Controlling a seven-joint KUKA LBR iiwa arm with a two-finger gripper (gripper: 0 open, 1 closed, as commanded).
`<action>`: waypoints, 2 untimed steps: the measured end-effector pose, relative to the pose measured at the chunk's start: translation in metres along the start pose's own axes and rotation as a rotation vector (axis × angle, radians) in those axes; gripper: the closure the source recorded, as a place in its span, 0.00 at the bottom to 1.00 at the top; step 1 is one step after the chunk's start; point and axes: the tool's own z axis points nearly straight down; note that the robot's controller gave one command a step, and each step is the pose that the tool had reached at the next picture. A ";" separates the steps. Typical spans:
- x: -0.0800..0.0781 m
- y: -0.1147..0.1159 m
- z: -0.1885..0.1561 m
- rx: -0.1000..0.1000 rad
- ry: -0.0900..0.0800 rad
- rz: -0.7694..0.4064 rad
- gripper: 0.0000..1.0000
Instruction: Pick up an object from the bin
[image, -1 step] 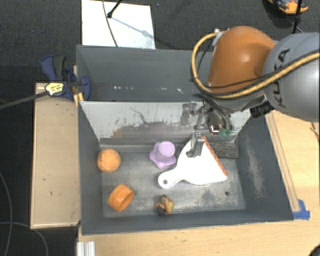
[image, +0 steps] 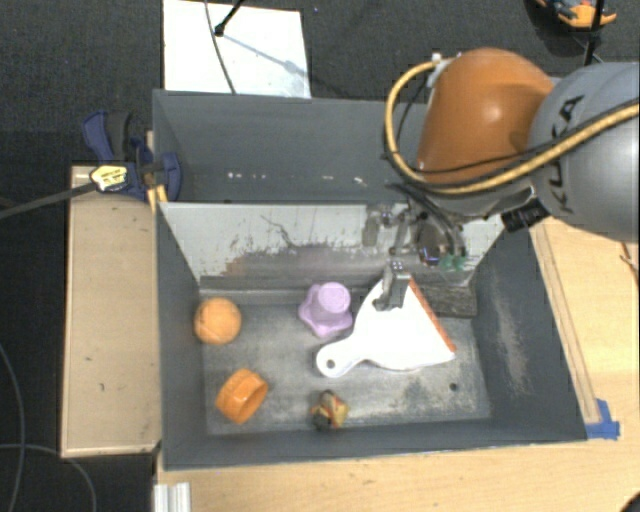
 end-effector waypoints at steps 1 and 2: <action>0.057 -0.067 0.131 0.003 0.011 0.158 1.00; 0.054 -0.064 0.127 0.001 0.002 0.156 0.00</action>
Offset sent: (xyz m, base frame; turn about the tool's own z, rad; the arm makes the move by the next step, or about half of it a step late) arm 0.0000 0.0000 0.0000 0.0000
